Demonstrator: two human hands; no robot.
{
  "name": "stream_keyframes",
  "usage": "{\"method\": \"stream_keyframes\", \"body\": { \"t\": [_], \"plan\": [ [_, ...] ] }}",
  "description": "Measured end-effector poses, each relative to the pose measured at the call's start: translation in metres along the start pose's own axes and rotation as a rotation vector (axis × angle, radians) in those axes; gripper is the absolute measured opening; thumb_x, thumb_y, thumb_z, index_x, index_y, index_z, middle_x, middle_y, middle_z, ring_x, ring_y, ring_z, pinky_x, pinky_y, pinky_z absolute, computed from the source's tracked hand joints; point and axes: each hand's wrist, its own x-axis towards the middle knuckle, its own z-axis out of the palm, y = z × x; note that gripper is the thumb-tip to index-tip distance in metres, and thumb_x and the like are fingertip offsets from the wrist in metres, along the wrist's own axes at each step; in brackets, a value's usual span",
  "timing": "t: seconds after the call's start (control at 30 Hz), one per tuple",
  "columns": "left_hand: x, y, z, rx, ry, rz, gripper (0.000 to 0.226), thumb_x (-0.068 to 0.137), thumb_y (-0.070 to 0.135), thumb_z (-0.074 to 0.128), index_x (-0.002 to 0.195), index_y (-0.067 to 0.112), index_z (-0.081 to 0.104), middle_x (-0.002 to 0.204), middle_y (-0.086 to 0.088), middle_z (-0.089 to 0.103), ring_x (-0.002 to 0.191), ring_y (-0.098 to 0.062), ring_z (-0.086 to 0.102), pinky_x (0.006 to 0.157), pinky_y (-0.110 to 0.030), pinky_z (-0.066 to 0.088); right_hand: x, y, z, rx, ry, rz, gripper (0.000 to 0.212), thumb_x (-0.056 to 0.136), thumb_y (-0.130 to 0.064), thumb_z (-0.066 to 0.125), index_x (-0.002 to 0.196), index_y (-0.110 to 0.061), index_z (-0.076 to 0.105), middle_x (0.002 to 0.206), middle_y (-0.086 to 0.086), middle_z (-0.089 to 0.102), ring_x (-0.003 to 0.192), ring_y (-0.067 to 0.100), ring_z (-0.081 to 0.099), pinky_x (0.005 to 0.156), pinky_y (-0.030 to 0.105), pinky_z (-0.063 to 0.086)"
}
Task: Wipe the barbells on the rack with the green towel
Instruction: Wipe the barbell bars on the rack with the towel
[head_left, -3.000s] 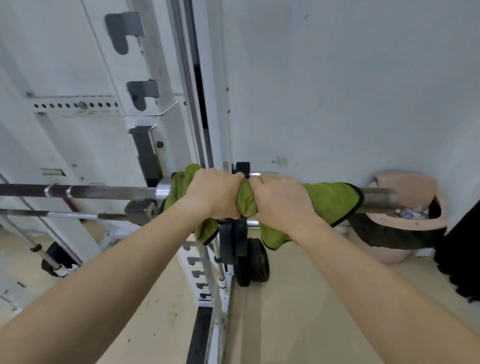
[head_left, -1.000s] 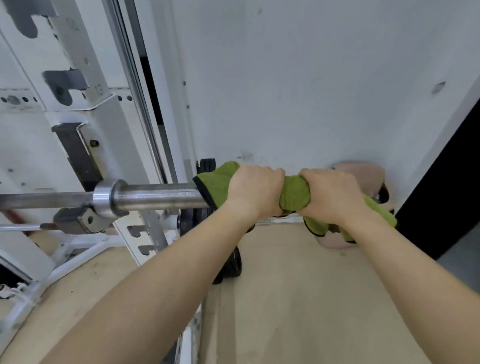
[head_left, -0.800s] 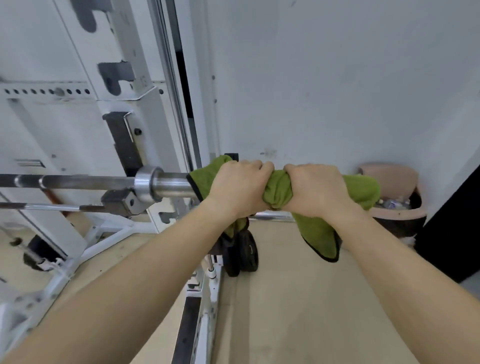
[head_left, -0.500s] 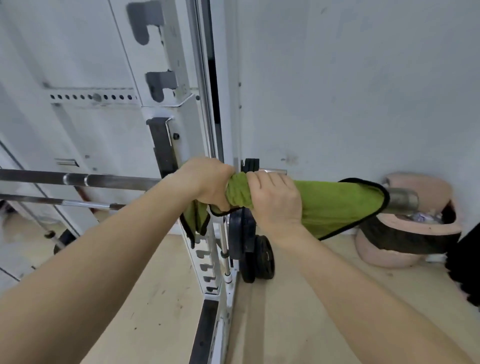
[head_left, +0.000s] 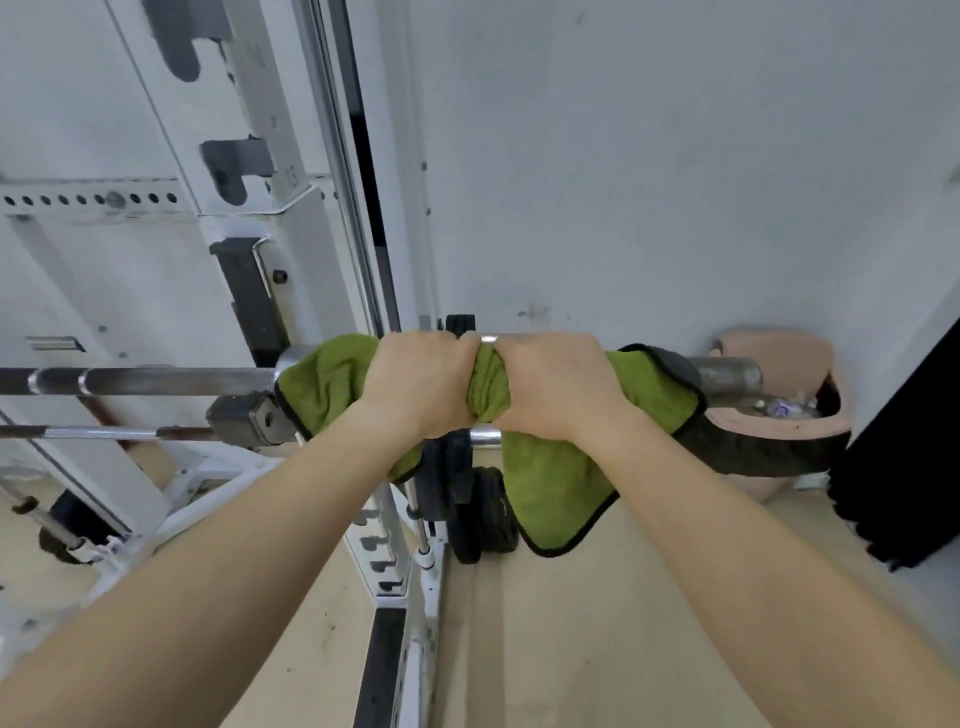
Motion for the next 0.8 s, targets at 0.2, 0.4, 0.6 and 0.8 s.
{"method": "stream_keyframes", "body": {
  "t": [0.2, 0.4, 0.6, 0.8],
  "plan": [
    [0.030, 0.043, -0.013, -0.022, -0.026, 0.073, 0.045, 0.072, 0.067, 0.052, 0.091, 0.025, 0.049, 0.066, 0.008, 0.053, 0.059, -0.021, 0.057, 0.051, -0.026, 0.034, -0.056, 0.079, 0.011, -0.156, 0.174, 0.037, 0.047, 0.061, -0.046, 0.077, 0.098, -0.019, 0.065, 0.078, -0.002, 0.065, 0.067, 0.022, 0.062, 0.058, 0.028, 0.028],
    [0.070, 0.127, -0.026, -0.051, 0.034, 0.113, 0.045, 0.075, 0.064, 0.059, 0.082, 0.021, 0.046, 0.059, 0.007, 0.041, 0.047, -0.018, 0.040, 0.048, -0.025, 0.025, -0.092, 0.138, 0.010, -0.023, 0.215, 0.203, 0.042, 0.059, -0.040, 0.079, 0.095, -0.022, 0.067, 0.081, -0.004, 0.065, 0.074, 0.023, 0.064, 0.059, 0.028, 0.027],
    [0.084, 0.172, -0.026, 0.023, 0.142, 0.087, 0.031, 0.080, 0.042, 0.061, 0.078, 0.020, 0.039, 0.056, 0.006, 0.036, 0.044, -0.017, 0.033, 0.045, -0.025, 0.019, -0.120, 0.126, 0.027, 0.705, 0.349, 0.525, 0.075, 0.080, -0.002, 0.069, 0.148, -0.015, 0.040, 0.141, -0.004, 0.050, 0.123, 0.008, 0.049, 0.096, 0.020, 0.039],
    [0.090, 0.169, -0.033, -0.025, 0.024, 0.093, 0.065, 0.069, 0.083, 0.057, 0.089, 0.022, 0.051, 0.061, 0.005, 0.048, 0.049, -0.021, 0.045, 0.048, -0.027, 0.029, -0.163, 0.098, 0.037, 1.218, 0.564, 0.672, 0.076, 0.083, 0.012, 0.059, 0.151, -0.019, 0.041, 0.141, -0.005, 0.058, 0.129, 0.005, 0.054, 0.111, 0.033, 0.044]
  ]
}}
